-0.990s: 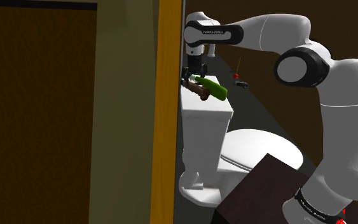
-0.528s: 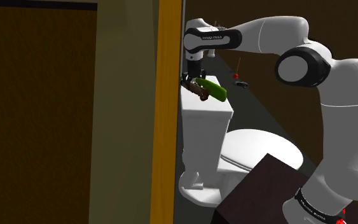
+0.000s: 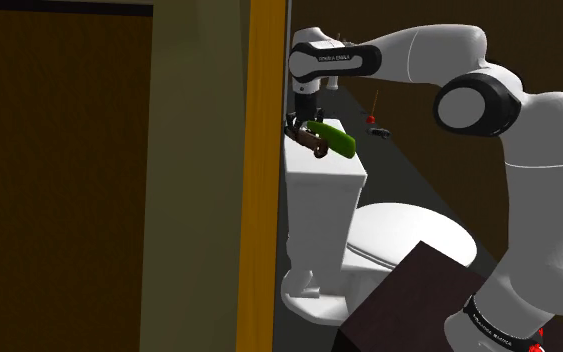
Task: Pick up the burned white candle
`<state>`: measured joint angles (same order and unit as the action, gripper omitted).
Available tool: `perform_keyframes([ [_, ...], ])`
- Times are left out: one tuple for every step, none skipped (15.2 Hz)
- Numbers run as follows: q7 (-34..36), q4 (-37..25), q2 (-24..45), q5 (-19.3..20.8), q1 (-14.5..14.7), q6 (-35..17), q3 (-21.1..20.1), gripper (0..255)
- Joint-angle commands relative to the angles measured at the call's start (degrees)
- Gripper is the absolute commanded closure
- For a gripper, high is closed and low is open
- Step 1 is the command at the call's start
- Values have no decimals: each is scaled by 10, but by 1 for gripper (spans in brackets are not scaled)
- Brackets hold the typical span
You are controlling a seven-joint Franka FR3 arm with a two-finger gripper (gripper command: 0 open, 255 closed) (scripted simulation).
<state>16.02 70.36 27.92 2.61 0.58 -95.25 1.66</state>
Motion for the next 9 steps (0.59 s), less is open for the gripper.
perform_keyframes([
  [0, 5, 3, -1, 1, -1, -1, 255],
  [0, -4, 4, -1, 1, 7, -1, 255],
  [-1, -13, 5, -1, 1, 15, -1, 255],
  [-1, -23, 6, -1, 1, 24, -1, 255],
  [-1, -33, 8, -1, 1, 32, -1, 255],
  [-2, -44, 10, -1, 1, 41, -1, 255],
  [-2, -54, 12, -1, 1, 50, -1, 255],
  [-3, -66, 14, -1, 1, 59, -1, 255],
  [-3, -78, 16, -1, 0, 68, -1, 255],
])
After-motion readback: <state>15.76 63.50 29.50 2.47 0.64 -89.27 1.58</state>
